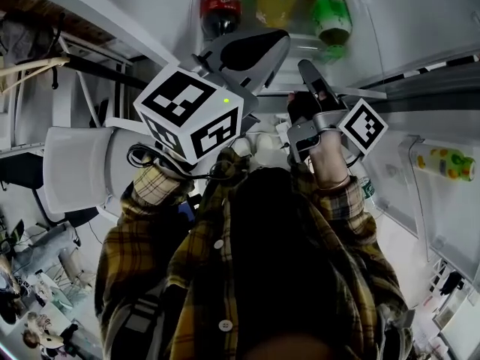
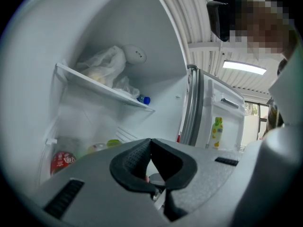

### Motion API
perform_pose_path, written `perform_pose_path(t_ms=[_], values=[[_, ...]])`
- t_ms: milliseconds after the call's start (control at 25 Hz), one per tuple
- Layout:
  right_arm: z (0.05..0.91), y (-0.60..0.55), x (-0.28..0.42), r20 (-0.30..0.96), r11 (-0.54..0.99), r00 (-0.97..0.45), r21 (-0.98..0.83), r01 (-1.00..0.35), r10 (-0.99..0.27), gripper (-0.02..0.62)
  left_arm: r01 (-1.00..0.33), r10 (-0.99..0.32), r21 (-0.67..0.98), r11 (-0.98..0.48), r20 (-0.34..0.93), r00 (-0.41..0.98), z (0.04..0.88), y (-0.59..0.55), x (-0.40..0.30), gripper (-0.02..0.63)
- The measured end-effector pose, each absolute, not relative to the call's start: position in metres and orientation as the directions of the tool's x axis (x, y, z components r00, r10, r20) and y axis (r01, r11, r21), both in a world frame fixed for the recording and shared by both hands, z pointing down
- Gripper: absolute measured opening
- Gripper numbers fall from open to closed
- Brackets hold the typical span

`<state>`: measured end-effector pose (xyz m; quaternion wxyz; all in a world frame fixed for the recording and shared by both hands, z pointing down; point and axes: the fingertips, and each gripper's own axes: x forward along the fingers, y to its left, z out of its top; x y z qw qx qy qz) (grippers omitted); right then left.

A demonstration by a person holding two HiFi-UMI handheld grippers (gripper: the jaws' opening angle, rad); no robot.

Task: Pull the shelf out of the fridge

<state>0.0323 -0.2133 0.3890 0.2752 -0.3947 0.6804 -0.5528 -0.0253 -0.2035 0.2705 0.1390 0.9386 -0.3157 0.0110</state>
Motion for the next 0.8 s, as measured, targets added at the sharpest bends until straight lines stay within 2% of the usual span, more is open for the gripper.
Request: perform_pose_path(t_ms=[800], values=[[0.3891,-0.2143,0.0294,0.059,0.079,-0.558,-0.972,-0.22,-0.828,0.042,-0.532,-0.51,0.267,-0.804,0.15,0.847,0.2738,-0.201,-0.016,0.003]])
